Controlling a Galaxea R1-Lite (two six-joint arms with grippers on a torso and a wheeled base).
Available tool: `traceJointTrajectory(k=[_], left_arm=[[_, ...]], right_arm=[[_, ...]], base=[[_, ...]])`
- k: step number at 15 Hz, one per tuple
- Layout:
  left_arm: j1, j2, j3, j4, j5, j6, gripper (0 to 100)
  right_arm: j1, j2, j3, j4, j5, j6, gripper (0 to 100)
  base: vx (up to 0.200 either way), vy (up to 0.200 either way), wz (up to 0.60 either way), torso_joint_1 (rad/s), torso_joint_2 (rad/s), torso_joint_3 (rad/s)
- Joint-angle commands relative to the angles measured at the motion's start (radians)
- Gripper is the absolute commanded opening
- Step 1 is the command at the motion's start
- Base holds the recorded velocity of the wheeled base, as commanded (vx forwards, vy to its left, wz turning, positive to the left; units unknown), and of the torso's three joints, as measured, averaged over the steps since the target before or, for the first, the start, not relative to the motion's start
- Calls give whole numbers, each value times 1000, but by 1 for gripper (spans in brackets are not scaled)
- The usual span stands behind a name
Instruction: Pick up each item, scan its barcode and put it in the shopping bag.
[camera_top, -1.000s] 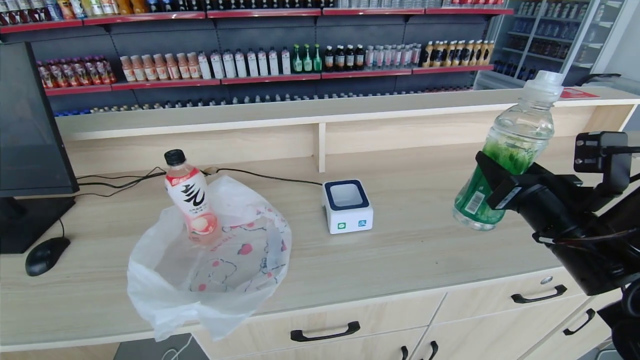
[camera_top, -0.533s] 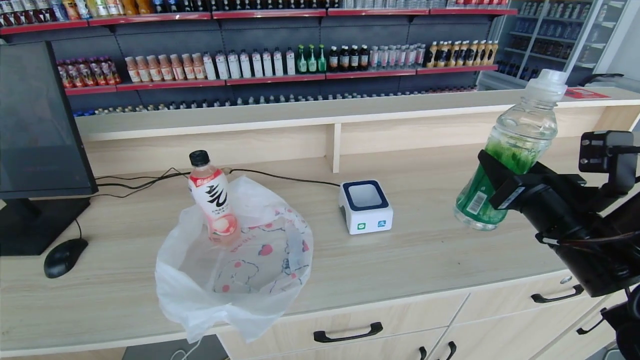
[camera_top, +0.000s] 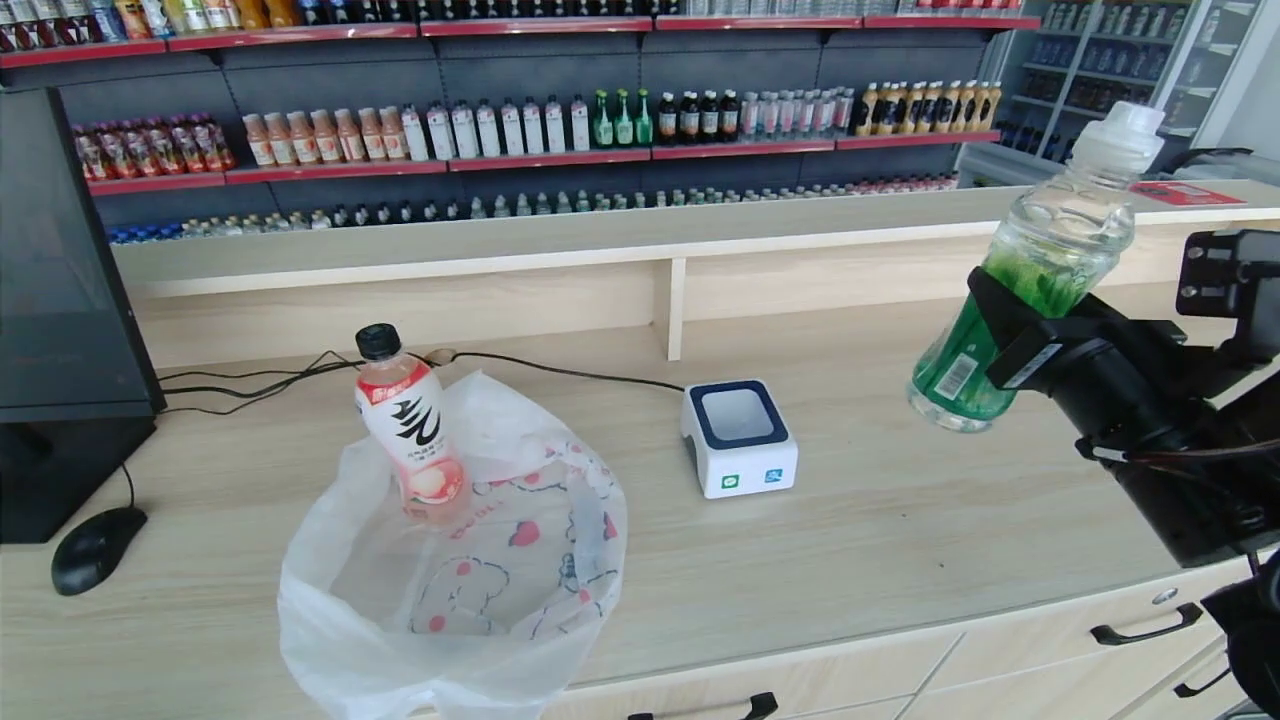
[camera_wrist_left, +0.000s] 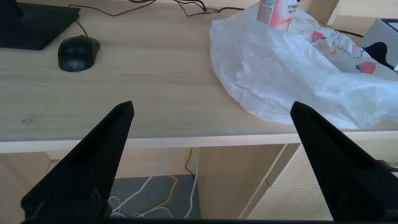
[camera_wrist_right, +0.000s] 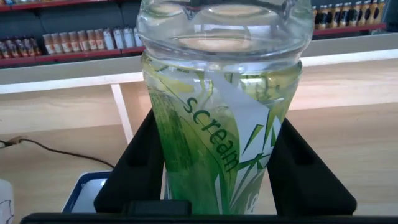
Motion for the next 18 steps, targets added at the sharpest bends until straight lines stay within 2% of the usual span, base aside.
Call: traceJointTrajectory(k=[1,3,4,7,12,15,18], left_arm=[[0,1,0,-1,0,0,100],[0,1,0,-1,0,-2,100],[0,0,0,-1,0,-2,100],[0,0,0,-1,0,-2,100],[0,0,0,-1,0,0,100],[0,1,0,-1,0,-3,100],[0,0,0,-1,0,-6,100]], right_arm=[[2,31,-33,7,16,-9,0],[-6,52,-57,7,156,-111,0],[-6,69,-82,7,191,-160,0],[43,124,-117,7,187,-180,0],[46,120,-120,7,187,-175,0],[48,111,-116,7,187,-177,0],[73,106,-117,7,187,-180,0]], base=[[0,0,0,0,0,0],[0,0,0,0,0,0],[0,0,0,0,0,0],[0,0,0,0,0,0],[0,0,0,0,0,0],[0,0,600,-3,2,2],[0,0,0,0,0,0]])
